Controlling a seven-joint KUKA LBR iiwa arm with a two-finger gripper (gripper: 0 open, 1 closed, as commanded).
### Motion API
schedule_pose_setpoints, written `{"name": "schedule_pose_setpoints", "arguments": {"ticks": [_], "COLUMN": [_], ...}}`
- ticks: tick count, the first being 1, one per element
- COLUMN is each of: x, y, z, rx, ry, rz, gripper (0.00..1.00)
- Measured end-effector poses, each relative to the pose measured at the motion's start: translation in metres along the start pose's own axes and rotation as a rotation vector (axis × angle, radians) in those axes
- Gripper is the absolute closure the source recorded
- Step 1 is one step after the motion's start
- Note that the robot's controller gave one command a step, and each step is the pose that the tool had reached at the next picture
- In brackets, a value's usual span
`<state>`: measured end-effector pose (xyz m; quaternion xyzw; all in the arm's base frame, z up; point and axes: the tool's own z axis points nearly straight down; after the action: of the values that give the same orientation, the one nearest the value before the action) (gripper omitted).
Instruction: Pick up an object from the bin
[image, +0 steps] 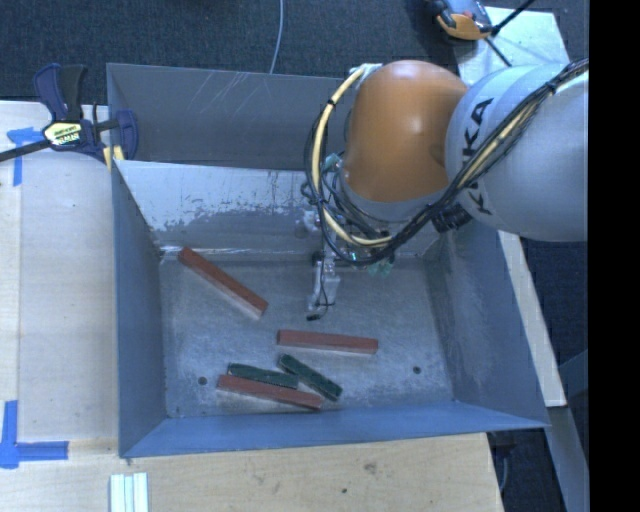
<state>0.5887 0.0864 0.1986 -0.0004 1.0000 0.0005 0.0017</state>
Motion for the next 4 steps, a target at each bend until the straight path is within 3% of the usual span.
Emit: {"name": "schedule_pose_setpoints", "arguments": {"ticks": [1,2,3,4], "x": [0.001,0.006,-0.02,-0.02], "y": [0.004,0.008,0.069,0.069], "z": [0.047,0.094,0.127,0.127], "rx": [0.0,0.0,-0.001,-0.001], "ry": [-0.006,-0.001,-0.003,-0.003], "rz": [-0.054,0.084,-0.085,-0.084], "gripper": [0.0,0.0,1.0,1.0]}}
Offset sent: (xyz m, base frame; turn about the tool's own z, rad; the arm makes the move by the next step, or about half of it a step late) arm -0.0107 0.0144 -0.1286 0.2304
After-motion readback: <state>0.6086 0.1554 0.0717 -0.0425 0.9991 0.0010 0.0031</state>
